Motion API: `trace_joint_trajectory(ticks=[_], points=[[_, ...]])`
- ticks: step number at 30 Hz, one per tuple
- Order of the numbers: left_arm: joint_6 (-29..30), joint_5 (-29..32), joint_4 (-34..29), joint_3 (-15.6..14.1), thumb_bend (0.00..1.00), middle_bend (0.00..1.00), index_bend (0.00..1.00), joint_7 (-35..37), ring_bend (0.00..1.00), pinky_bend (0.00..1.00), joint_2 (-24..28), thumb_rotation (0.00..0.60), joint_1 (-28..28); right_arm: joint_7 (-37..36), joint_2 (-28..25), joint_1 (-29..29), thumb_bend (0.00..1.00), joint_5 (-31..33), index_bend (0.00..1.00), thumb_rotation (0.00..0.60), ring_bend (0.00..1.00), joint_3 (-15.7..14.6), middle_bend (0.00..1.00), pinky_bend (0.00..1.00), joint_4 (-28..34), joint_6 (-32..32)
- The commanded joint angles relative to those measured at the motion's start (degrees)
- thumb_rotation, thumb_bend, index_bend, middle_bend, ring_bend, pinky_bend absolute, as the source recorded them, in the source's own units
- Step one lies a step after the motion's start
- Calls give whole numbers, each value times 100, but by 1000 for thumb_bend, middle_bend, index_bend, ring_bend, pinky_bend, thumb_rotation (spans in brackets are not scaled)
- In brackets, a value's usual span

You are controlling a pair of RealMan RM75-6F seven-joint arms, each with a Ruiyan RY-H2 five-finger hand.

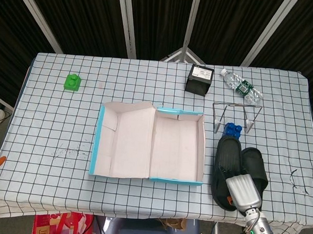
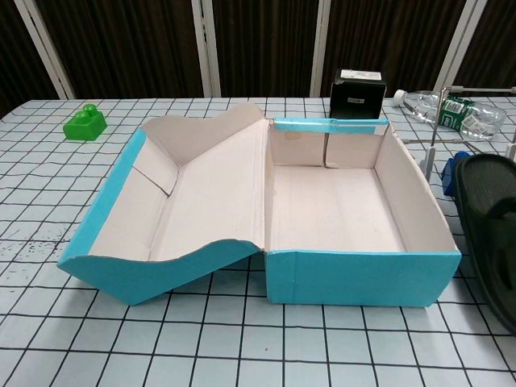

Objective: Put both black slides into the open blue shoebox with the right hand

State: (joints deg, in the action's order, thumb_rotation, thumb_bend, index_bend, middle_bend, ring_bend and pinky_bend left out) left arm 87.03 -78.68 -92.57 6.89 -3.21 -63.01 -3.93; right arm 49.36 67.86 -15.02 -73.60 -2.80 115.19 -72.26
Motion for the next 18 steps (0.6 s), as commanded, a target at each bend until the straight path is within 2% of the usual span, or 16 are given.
trace_joint_trajectory(ticks=[1,6,10,14,18], points=[[-2,0,-1,-2,218,0,95,7,0,98,4,600,2,114,-406,-159,550,321,418,600,427,287,395,249,422,-58],[-3,8,-22,-7,218,0,95,2,0,98,13,600,10,127,-937,-474,550,907,417,600,427,773,395,249,1027,-23],[19,0,-44,-11,218,0,95,-9,0,98,20,600,22,-132,-1147,-717,550,1170,417,600,427,1221,395,249,1443,-69],[74,-41,-24,-1,218,0,95,55,0,98,29,600,35,-806,-1360,-1133,554,1829,417,600,427,1697,395,249,1870,406],[302,-230,149,56,217,0,95,268,0,98,-33,600,48,-1605,-1392,-1649,561,2553,417,600,427,2171,395,249,1762,1029]])
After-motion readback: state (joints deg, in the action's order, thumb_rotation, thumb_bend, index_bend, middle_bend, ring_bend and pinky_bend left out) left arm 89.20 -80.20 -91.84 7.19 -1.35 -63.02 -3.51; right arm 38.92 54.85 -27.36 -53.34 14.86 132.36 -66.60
